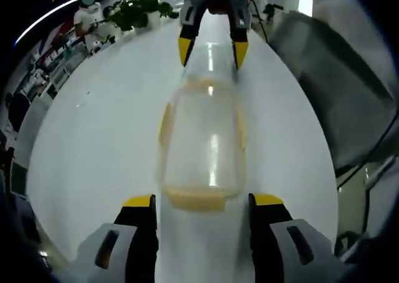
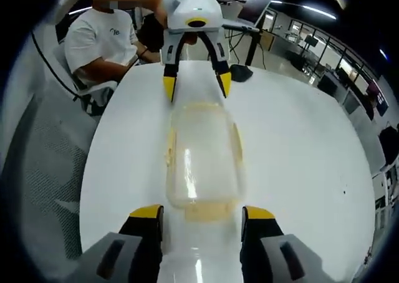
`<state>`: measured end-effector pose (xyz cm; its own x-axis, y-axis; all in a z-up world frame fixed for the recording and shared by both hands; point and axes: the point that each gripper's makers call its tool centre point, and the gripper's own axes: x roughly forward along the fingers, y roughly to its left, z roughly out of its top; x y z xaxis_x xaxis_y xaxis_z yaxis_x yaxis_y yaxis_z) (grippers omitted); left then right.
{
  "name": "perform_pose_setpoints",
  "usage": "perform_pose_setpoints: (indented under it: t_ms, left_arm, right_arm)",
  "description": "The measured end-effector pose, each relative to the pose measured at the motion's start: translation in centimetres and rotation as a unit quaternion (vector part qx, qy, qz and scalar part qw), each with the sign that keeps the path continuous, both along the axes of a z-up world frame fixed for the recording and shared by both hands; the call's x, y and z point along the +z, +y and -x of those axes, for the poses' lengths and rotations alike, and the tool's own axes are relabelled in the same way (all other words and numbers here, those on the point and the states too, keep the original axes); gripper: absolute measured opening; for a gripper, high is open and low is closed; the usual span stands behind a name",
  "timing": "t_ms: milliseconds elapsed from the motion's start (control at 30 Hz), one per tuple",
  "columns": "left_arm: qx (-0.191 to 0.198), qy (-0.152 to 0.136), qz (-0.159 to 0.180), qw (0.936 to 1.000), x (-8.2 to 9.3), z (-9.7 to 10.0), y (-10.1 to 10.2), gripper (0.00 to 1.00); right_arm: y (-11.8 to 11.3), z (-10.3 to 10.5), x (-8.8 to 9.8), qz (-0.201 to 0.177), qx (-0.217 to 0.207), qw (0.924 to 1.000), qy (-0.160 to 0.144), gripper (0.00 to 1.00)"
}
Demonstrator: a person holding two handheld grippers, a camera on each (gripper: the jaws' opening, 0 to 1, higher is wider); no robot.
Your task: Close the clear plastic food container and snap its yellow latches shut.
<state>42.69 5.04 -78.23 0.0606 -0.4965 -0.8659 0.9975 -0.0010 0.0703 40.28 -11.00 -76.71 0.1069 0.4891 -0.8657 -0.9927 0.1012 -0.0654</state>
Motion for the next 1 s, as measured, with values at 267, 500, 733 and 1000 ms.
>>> perform_pose_setpoints:
  t_ms: [267,500,733,1000]
  left_arm:
    - [-0.014,0.006,-0.014,0.9998,-1.1,-0.1,0.2,0.52]
    - [-0.020,0.012,-0.009,0.9997,-1.2,-0.3,-0.1,0.49]
    - [-0.026,0.019,-0.008,0.9994,-1.5,-0.1,-0.2,0.41]
    - [-0.029,0.017,-0.009,0.9994,-1.6,-0.3,-0.4,0.39]
  right_arm:
    - [0.2,-0.7,-1.1,0.014,0.002,0.9999,0.006,0.47]
    - [0.2,-1.0,-1.9,0.016,-0.003,0.9997,0.018,0.45]
    - [-0.2,-0.9,-2.7,0.036,0.015,0.9991,0.017,0.43]
    - [-0.4,-1.0,-3.1,0.053,0.036,0.9979,0.009,0.40]
